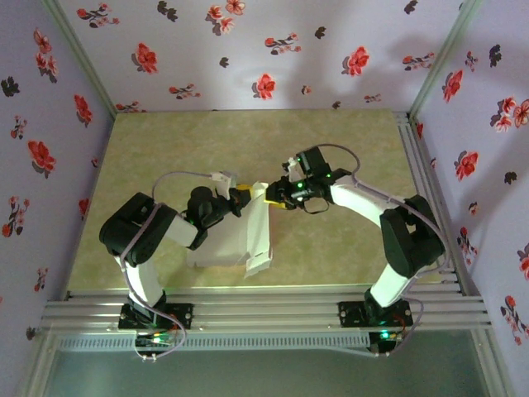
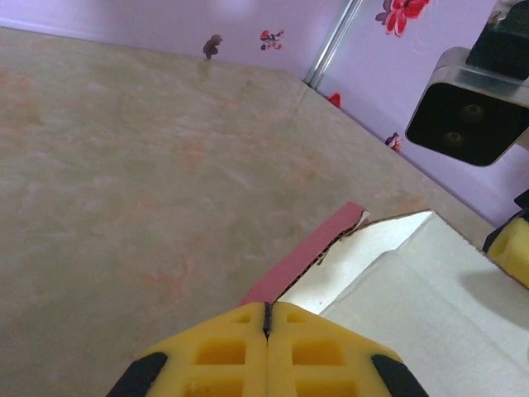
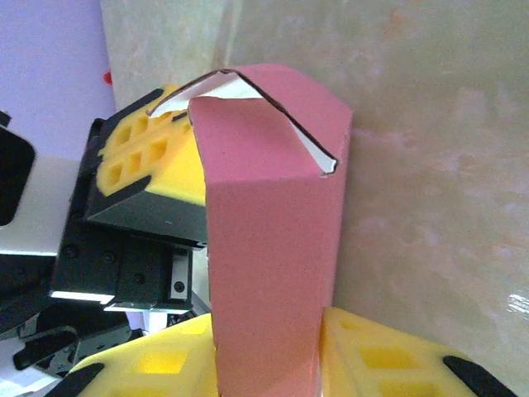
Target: Fold the paper box
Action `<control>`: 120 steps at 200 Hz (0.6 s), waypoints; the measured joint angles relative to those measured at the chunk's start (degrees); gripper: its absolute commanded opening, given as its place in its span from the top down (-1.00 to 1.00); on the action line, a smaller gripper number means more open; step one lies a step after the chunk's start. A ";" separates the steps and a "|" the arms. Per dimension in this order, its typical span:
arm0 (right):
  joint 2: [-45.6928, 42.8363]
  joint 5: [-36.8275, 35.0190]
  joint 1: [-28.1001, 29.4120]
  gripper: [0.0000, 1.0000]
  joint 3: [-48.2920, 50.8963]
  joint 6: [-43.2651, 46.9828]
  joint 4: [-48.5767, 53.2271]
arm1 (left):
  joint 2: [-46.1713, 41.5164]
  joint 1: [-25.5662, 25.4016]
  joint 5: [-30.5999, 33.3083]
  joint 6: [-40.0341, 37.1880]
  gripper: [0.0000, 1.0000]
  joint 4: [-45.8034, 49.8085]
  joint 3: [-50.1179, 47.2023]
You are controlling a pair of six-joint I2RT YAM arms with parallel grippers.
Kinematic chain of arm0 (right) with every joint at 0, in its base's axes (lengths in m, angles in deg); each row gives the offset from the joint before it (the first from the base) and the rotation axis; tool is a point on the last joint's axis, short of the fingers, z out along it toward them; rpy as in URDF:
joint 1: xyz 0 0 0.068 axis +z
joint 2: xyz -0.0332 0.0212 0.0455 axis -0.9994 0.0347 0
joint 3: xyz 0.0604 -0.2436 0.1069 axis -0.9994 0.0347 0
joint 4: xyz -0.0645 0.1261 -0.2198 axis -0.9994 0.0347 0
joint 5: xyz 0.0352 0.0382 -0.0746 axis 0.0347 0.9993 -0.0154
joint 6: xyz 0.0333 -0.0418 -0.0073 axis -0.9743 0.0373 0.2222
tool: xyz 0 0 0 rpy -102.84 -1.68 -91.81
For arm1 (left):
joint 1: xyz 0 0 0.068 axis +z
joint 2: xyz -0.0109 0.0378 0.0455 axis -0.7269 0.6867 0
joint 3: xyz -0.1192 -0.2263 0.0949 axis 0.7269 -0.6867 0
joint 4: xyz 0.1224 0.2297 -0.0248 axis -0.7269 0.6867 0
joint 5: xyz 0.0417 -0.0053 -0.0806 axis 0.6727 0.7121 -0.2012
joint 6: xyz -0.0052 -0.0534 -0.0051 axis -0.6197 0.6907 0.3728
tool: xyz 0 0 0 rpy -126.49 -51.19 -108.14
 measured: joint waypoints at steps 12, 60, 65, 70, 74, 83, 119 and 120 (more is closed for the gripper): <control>0.35 -0.57 0.26 0.36 -0.17 0.22 0.22 | 0.00 0.00 0.00 0.00 1.00 0.02 0.00; 1.33 -2.51 1.25 0.39 -1.29 0.26 1.03 | 0.00 0.02 0.63 0.02 1.00 0.04 0.00; 1.38 -2.75 1.36 0.39 -1.44 0.28 1.16 | 0.00 0.02 0.74 0.04 1.00 0.04 0.00; 1.40 -2.95 1.42 0.39 -1.57 0.26 1.22 | 0.00 0.02 0.87 0.04 1.00 0.04 0.00; 1.42 -3.10 1.51 0.39 -1.70 0.26 1.33 | 0.00 0.04 0.90 0.07 1.00 0.04 0.00; 1.42 -3.50 1.66 0.38 -1.95 0.26 1.49 | 0.00 0.07 1.03 0.22 1.00 0.04 0.00; 1.70 -4.15 2.10 0.31 -2.78 0.24 2.08 | 0.00 0.07 1.29 0.55 1.00 0.04 0.00; 1.73 -4.13 2.14 0.31 -2.80 0.24 2.08 | 0.00 0.07 1.29 0.55 1.00 0.04 0.00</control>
